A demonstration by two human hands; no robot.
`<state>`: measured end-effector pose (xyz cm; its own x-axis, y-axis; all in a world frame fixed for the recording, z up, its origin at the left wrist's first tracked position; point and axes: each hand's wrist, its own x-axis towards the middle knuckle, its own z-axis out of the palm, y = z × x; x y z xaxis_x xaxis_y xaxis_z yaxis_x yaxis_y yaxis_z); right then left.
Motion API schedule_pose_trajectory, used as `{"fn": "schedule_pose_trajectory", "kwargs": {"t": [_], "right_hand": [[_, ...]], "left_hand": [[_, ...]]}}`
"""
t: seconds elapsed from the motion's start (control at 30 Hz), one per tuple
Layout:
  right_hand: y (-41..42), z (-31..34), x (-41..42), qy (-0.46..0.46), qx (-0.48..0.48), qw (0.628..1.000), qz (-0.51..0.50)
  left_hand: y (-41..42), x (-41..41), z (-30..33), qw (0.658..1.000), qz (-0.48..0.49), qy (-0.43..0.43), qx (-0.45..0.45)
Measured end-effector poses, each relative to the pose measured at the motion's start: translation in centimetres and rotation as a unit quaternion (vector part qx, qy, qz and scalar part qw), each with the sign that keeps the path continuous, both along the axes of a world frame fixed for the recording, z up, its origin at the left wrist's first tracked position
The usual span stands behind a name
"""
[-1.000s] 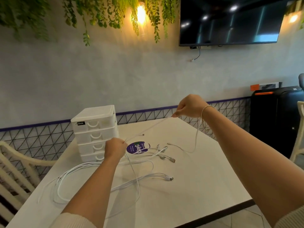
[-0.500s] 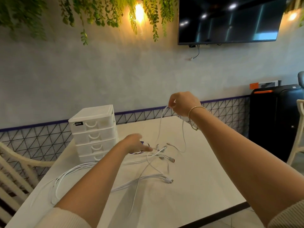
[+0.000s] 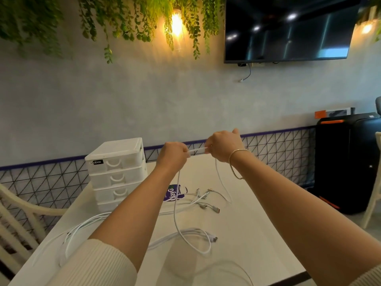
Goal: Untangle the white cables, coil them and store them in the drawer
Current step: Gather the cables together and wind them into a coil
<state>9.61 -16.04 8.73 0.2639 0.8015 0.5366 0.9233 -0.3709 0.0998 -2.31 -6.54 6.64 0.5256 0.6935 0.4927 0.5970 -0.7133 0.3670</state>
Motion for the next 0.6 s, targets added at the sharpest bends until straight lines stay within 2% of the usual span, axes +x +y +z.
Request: {"fn": "schedule_pose_trajectory", "kwargs": {"t": [0.13,0.23,0.43,0.6], "right_hand": [[-0.3,-0.8,1.6,0.001,0.004,1.0,-0.028],[-0.8,-1.4,3.6,0.006,-0.006,0.998,-0.056],[-0.6,-4.8,4.2,0.034,-0.043,0.998,-0.043],[0.1,-6.5,3.8,0.117,-0.098,0.988,0.006]], "left_hand": [[1.7,-1.3,-0.8,0.999,0.037,0.017,0.009],[3.4,-2.2,-1.8,0.996,0.076,-0.032,-0.031],[4.2,-2.4,-6.4,0.991,0.077,-0.075,-0.082],[5.0,-4.7,-10.5,0.987,0.122,-0.079,-0.073]]}}
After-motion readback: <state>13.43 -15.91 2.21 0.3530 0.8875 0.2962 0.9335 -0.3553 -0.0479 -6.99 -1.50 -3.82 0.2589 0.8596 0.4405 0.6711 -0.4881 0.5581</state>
